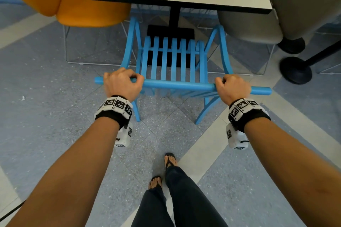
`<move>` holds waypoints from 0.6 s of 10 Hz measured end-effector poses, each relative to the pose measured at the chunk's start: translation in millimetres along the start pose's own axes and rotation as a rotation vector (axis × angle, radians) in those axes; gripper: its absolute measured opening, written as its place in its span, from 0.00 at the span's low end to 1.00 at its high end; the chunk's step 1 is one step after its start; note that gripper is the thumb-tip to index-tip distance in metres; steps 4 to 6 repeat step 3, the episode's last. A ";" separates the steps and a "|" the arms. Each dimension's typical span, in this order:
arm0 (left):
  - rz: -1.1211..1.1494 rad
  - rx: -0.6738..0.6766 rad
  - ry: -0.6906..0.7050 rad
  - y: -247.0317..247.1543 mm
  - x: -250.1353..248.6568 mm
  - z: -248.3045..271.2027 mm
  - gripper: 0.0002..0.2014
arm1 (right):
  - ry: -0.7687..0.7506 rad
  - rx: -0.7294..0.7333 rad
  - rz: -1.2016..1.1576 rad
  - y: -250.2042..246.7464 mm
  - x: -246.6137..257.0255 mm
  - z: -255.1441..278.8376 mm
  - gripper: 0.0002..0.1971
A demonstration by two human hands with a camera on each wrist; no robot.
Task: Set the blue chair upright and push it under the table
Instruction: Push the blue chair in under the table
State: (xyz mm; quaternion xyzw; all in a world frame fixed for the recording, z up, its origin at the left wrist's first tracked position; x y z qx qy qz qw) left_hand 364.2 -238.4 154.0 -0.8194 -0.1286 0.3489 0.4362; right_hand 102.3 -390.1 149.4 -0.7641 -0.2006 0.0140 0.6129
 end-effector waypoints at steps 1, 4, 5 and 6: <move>0.044 -0.024 0.036 -14.1 -1.1 9.7 0.10 | -0.005 0.034 0.018 -9.7 5.4 11.6 0.22; 0.120 -0.053 0.071 -48.3 -6.0 39.9 0.07 | 0.006 -0.005 -0.067 -39.4 15.7 47.8 0.17; 0.120 -0.053 0.071 -48.3 -6.0 39.9 0.07 | 0.006 -0.005 -0.067 -39.4 15.7 47.8 0.17; 0.120 -0.053 0.071 -48.3 -6.0 39.9 0.07 | 0.006 -0.005 -0.067 -39.4 15.7 47.8 0.17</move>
Point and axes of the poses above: each hand's wrist, its own z-axis away from the middle knuckle, its own y-axis out of the palm, x = y × z, the point moved 2 cm from there along -z, towards the middle knuckle, and after that the axes turned 12 degrees about -x, right-handed, at the moved point
